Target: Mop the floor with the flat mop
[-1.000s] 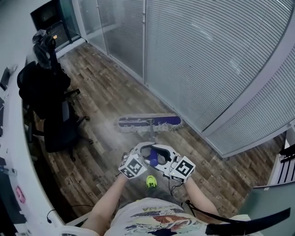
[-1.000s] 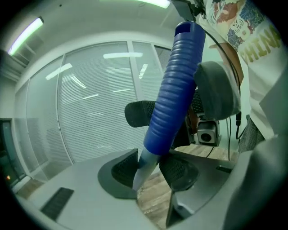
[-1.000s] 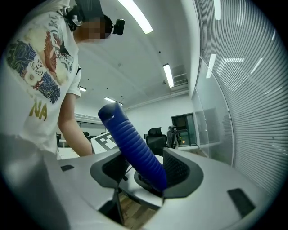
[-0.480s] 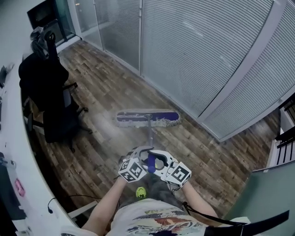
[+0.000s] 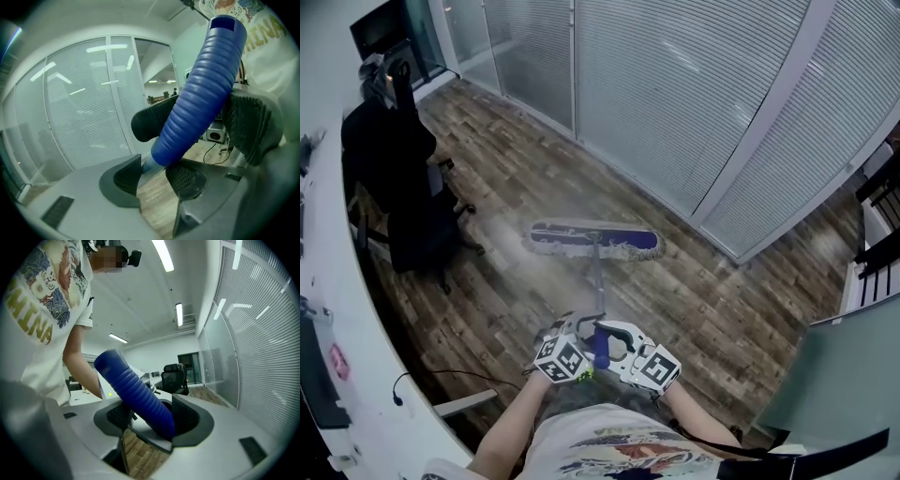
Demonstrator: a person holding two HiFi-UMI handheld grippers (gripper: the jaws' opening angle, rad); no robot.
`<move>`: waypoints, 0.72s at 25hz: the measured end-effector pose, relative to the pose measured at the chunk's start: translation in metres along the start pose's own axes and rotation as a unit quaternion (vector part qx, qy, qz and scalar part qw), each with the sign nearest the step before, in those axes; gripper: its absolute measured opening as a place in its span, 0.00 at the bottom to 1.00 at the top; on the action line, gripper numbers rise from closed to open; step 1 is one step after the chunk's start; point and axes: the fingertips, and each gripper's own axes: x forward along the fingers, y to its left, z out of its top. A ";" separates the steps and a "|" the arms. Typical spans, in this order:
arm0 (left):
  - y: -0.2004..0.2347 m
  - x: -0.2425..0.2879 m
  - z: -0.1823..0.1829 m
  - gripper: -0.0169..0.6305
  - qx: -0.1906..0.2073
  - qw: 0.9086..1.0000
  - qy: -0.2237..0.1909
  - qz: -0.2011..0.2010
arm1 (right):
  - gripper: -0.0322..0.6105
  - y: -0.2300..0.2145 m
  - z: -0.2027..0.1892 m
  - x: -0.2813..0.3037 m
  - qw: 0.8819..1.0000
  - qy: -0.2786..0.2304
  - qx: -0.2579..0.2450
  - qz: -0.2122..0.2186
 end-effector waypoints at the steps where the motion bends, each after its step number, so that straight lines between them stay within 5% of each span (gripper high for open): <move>1: -0.018 -0.001 0.000 0.25 0.003 1.000 0.009 -0.008 | 0.43 0.015 -0.004 -0.010 1.000 0.007 -0.005 0.007; 8: -0.128 -0.011 0.036 0.25 -0.042 0.999 -0.002 0.029 | 0.43 0.102 0.001 -0.091 0.998 -0.043 0.022 0.033; 14: -0.209 -0.025 0.040 0.25 -0.041 0.999 0.002 0.036 | 0.43 0.175 -0.016 -0.132 0.998 -0.018 0.021 0.053; 18: -0.225 -0.016 0.041 0.25 -0.034 0.998 0.007 0.043 | 0.43 0.182 -0.026 -0.147 0.998 -0.009 0.031 0.058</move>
